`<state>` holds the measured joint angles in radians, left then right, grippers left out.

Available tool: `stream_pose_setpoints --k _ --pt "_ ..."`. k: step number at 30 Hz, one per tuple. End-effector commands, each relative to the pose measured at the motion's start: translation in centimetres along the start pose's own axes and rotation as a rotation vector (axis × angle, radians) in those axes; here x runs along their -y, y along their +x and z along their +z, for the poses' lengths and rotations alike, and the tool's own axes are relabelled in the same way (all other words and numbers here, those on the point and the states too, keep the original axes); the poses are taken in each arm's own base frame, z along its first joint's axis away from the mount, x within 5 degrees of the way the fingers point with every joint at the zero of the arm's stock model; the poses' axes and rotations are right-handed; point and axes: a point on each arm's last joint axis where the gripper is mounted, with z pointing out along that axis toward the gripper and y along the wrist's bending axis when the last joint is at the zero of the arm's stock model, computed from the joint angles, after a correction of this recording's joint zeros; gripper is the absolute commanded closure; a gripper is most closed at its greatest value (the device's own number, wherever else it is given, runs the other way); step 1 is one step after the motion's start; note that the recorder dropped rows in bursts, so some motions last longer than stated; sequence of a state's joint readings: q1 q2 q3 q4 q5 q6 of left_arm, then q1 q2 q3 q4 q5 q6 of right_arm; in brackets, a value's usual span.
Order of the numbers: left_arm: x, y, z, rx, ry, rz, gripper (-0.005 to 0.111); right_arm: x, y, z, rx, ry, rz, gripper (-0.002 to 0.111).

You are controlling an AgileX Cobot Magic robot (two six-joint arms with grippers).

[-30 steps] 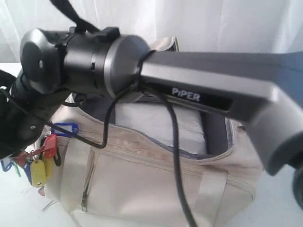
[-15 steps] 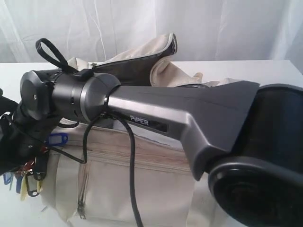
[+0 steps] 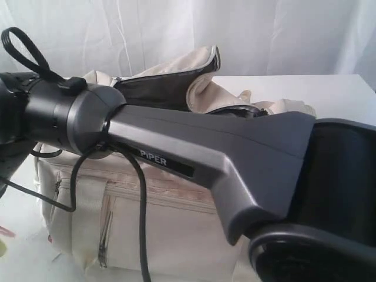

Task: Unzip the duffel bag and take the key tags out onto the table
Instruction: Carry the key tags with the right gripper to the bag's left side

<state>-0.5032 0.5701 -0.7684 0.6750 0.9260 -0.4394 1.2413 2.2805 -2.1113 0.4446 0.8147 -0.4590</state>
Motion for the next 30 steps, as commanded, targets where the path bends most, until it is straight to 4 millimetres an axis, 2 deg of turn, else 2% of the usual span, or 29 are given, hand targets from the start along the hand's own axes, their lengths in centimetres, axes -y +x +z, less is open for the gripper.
stream_pose_setpoints --k 1,10,19,23,26,30 --pt "-0.2 0.2 -0.3 0.027 0.003 -0.025 0.107 0.5 0.1 0.5 -0.002 0.036 -0.035 0.108" --pt "-0.2 0.3 -0.5 0.039 0.014 -0.035 0.107 3.7 3.5 3.9 -0.139 0.149 0.002 0.108" --pt "-0.2 0.3 -0.6 0.042 0.017 -0.037 0.107 4.6 5.6 6.3 -0.196 0.144 0.041 0.108" --pt "-0.2 0.3 -0.6 0.041 0.019 -0.036 0.107 4.9 5.8 6.4 -0.204 0.146 0.052 0.106" --pt "-0.1 0.3 -0.6 0.043 0.020 -0.036 0.107 5.3 6.0 6.3 -0.213 0.148 0.084 0.095" --pt "-0.1 0.3 -0.6 0.045 0.020 -0.036 0.107 5.7 6.2 6.1 -0.235 0.146 0.092 0.068"
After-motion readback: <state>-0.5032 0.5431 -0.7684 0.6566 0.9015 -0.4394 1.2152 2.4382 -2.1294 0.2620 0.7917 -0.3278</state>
